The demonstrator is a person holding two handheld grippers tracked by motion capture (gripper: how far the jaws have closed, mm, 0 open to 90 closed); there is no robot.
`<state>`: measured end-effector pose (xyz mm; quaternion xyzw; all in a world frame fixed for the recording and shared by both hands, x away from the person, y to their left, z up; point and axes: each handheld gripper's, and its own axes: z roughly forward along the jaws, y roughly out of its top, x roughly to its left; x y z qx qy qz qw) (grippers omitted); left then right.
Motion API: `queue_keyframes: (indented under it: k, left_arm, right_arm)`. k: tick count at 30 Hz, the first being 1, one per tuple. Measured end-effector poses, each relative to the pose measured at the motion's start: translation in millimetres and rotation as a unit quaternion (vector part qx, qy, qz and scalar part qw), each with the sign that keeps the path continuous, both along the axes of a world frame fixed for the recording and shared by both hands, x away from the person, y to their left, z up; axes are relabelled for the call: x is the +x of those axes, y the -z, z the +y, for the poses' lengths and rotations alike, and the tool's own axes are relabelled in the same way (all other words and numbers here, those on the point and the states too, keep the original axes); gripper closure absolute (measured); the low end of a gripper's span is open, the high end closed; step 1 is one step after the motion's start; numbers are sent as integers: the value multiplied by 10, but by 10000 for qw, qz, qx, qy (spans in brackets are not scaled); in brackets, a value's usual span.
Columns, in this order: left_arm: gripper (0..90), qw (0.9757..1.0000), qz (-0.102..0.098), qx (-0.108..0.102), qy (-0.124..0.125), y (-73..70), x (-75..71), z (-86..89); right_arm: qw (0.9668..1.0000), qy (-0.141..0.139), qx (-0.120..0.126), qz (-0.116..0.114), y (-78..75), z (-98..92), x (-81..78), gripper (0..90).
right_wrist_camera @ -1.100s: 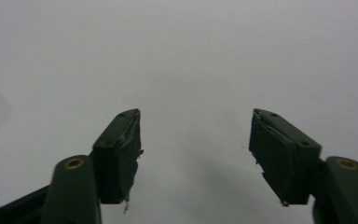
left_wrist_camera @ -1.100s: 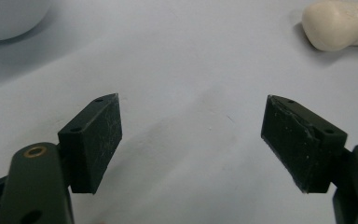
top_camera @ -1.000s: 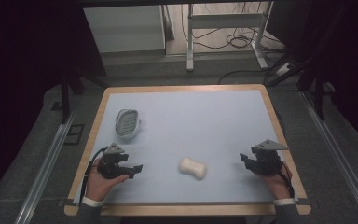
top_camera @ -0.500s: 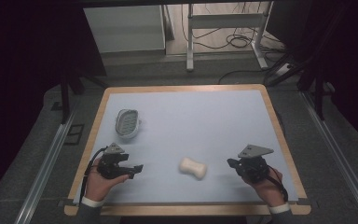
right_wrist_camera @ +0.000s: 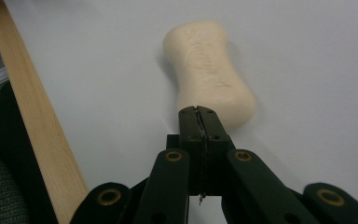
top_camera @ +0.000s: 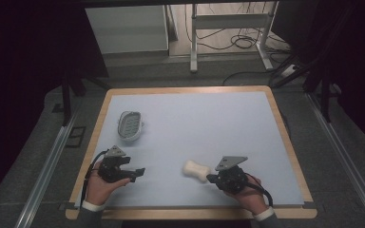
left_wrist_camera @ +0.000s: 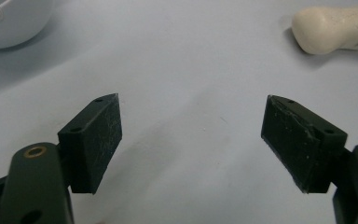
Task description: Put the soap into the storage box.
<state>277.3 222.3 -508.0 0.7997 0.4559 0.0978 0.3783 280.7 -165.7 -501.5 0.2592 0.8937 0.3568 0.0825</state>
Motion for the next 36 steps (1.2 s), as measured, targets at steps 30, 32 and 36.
queue_keyframes:
  k: [30, 32, 36]
  left_arm:
    - [206, 10000, 16, 3, 9, 2, 8, -7]
    - [205, 10000, 17, 2, 8, 2, 8, -7]
    - [205, 10000, 19, -9, -1, 0, 6, -8]
  right_arm:
    - [9998, 153, -100, -33, 116, 69, 236, 896]
    - [9998, 165, -99, -55, 117, 64, 250, 896]
    - [9997, 196, -100, -54, 120, 55, 279, 896]
